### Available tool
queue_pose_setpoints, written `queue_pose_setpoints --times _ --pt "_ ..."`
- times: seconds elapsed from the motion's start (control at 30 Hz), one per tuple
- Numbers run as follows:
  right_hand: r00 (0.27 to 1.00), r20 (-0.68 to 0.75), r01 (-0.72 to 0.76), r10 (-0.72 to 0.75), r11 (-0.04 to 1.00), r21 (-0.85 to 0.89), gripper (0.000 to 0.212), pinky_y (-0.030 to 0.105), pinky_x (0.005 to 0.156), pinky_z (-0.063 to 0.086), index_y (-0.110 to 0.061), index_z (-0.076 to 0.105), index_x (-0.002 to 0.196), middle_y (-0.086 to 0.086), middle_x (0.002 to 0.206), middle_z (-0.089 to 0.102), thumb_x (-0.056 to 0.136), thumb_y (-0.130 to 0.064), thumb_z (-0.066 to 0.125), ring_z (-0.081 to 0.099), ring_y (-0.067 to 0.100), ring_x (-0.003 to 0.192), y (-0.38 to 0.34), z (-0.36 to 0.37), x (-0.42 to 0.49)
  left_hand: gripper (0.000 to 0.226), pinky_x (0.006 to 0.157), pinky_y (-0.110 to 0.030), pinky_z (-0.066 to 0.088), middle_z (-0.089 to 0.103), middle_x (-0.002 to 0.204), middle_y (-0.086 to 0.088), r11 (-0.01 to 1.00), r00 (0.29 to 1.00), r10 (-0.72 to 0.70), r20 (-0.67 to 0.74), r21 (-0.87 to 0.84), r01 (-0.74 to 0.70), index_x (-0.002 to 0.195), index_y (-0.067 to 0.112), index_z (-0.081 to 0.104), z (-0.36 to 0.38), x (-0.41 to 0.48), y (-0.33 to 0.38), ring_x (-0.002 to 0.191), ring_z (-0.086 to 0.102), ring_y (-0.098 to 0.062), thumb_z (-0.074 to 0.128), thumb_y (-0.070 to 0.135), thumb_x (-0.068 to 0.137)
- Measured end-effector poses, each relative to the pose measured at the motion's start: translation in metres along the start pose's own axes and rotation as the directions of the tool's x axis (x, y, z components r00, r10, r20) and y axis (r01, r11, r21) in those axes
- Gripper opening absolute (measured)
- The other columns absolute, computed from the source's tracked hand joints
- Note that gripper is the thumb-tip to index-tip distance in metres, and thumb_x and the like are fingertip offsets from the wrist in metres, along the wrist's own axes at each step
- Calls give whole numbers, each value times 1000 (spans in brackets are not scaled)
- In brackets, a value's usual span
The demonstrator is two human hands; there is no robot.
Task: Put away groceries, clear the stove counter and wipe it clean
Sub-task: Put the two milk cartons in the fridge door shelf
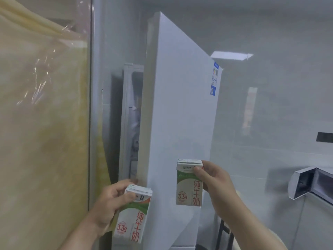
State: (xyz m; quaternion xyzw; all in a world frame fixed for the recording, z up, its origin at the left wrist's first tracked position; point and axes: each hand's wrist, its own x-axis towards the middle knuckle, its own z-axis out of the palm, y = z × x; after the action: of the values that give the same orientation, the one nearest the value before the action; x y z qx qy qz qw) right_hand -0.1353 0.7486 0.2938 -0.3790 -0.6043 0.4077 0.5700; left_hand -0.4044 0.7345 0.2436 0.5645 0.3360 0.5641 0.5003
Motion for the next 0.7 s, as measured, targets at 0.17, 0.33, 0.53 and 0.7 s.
queue_pose_setpoints --times 0.17,0.33,0.53,0.7 --pt "995 99 3 -19 988 154 41 31 76 52 -9 67 117 18 109 71 79 -24 64 68 28 95 -19 -23 -18 69 66 -41 55 67 101 -28 998 984 17 176 -66 -5 91 -1 71 15 4 10 79 65 -42 94 37 38" --pt "991 130 -10 -24 966 258 84 35 76 55 -8 62 126 22 113 68 52 -41 89 67 31 97 -43 -44 -29 66 65 -34 53 65 88 -30 999 927 -3 375 -43 21 90 -9 67 46 13 16 75 65 -35 91 38 48" --pt "993 96 43 -68 967 249 70 33 67 55 -5 65 121 23 104 69 59 -34 79 68 30 86 -66 -71 -46 55 81 -37 53 66 108 -26 995 863 -84 499 -2 98 95 -4 70 86 18 18 97 64 -42 85 29 53" --pt "998 17 54 -61 962 266 32 33 57 54 -9 74 98 16 85 70 73 -25 64 67 26 69 -74 -98 -64 52 85 -39 53 65 105 -26 995 789 -72 611 -14 101 92 -6 68 122 21 10 95 64 -34 85 32 61"
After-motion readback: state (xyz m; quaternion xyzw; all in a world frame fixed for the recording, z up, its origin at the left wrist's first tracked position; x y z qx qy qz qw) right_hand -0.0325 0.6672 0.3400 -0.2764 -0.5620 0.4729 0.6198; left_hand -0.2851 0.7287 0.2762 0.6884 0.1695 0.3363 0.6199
